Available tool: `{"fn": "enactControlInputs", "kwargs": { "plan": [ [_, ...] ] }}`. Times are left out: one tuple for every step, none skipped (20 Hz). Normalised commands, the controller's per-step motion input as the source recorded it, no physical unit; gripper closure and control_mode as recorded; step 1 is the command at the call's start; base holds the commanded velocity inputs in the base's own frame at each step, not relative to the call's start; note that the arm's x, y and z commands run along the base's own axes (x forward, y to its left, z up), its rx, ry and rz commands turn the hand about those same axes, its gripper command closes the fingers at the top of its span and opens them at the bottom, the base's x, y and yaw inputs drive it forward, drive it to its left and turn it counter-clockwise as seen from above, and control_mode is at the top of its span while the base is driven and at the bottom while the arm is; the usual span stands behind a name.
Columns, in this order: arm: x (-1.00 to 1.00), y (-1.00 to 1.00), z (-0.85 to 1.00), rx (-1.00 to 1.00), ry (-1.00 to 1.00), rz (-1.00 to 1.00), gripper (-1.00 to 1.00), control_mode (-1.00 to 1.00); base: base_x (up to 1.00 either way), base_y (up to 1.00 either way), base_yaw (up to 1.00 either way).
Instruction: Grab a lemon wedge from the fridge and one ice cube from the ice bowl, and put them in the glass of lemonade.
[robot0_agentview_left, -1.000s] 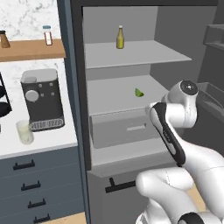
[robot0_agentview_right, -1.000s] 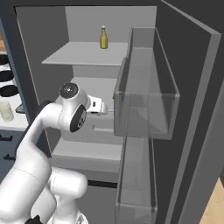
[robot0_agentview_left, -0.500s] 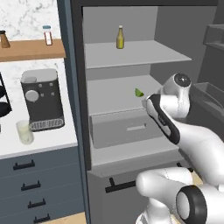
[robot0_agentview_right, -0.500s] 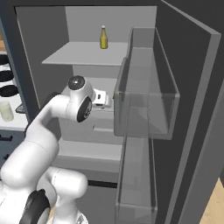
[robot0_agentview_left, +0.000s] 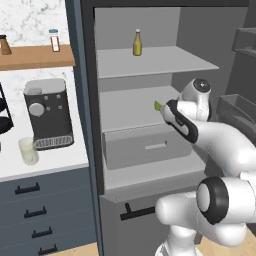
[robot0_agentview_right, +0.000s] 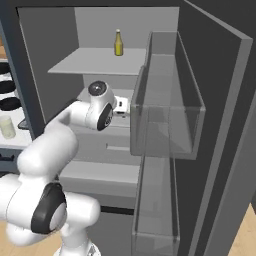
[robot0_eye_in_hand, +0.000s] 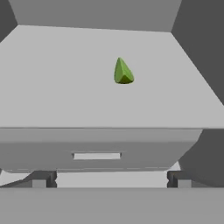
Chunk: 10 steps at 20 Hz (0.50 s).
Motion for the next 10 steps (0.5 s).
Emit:
{"fn": "enactControlInputs", "kwargs": {
  "plan": [
    [0.51, -0.11, -0.04, 0.00, 0.00, 0.00, -1.00, -1.00, 0.00, 0.00, 0.00],
    [0.53, -0.10, -0.04, 0.00, 0.00, 0.00, -1.00, -1.00, 0.00, 0.00, 0.00],
    [0.53, -0.10, -0.07, 0.00, 0.00, 0.00, -1.00, -1.00, 0.00, 0.00, 0.00],
    [0.53, -0.09, -0.10, 0.00, 0.00, 0.00, -1.00, -1.00, 0.00, 0.00, 0.00],
    [0.54, -0.06, -0.11, 0.00, 0.00, 0.00, -1.00, -1.00, 0.00, 0.00, 0.00],
    [0.54, -0.03, -0.15, 0.00, 0.00, 0.00, -1.00, -1.00, 0.00, 0.00, 0.00],
    [0.54, -0.02, -0.18, 0.00, 0.00, 0.00, -1.00, -1.00, 0.00, 0.00, 0.00],
    [0.52, -0.03, -0.21, 0.00, 0.00, 0.00, -1.00, -1.00, 0.00, 0.00, 0.00],
    [0.49, -0.03, -0.28, 0.00, 0.00, 0.00, -1.00, -1.00, 0.00, 0.00, 0.00],
    [0.47, -0.04, -0.28, 0.00, 0.00, 0.00, -1.00, -1.00, 0.00, 0.00, 0.00]
  ]
}}
